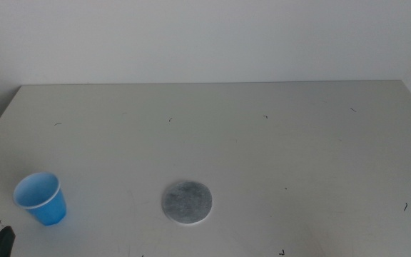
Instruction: Place an empty cup on a cup mat.
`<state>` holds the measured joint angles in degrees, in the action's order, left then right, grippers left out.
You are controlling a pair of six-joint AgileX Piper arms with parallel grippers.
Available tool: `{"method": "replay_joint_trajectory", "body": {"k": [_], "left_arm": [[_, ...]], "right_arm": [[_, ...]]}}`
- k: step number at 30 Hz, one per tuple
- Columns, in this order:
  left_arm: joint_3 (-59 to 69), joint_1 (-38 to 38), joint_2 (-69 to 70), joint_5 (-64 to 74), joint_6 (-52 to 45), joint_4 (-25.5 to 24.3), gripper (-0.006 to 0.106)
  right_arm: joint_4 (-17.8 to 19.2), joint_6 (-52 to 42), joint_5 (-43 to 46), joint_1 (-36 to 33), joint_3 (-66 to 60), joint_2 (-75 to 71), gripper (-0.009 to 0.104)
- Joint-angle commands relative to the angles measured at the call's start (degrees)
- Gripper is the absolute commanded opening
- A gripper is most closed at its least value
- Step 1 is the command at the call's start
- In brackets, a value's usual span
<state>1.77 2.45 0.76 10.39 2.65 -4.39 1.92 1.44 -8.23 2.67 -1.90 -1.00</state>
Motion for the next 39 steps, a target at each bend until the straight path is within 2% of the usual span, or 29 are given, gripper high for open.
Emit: {"method": "replay_joint_trajectory", "body": {"k": [1,15,39], "left_arm": [[-2.7,0.5,0.7,-2.9,0.7,0.6,0.105],[-22.5,0.5,-9.4,9.9,2.3,0.9,0.105],[-70.4,0.5,-50.5,40.6,3.1,0.8,0.105]], "right_arm": [[0.5,-0.5,4.5,-0.1,0.7,-1.1,0.094],[0.5,-0.5,4.5,-0.1,0.7,-1.1,0.094],[0.5,-0.5,4.5,-0.1,0.7,-1.1,0.094]]}}
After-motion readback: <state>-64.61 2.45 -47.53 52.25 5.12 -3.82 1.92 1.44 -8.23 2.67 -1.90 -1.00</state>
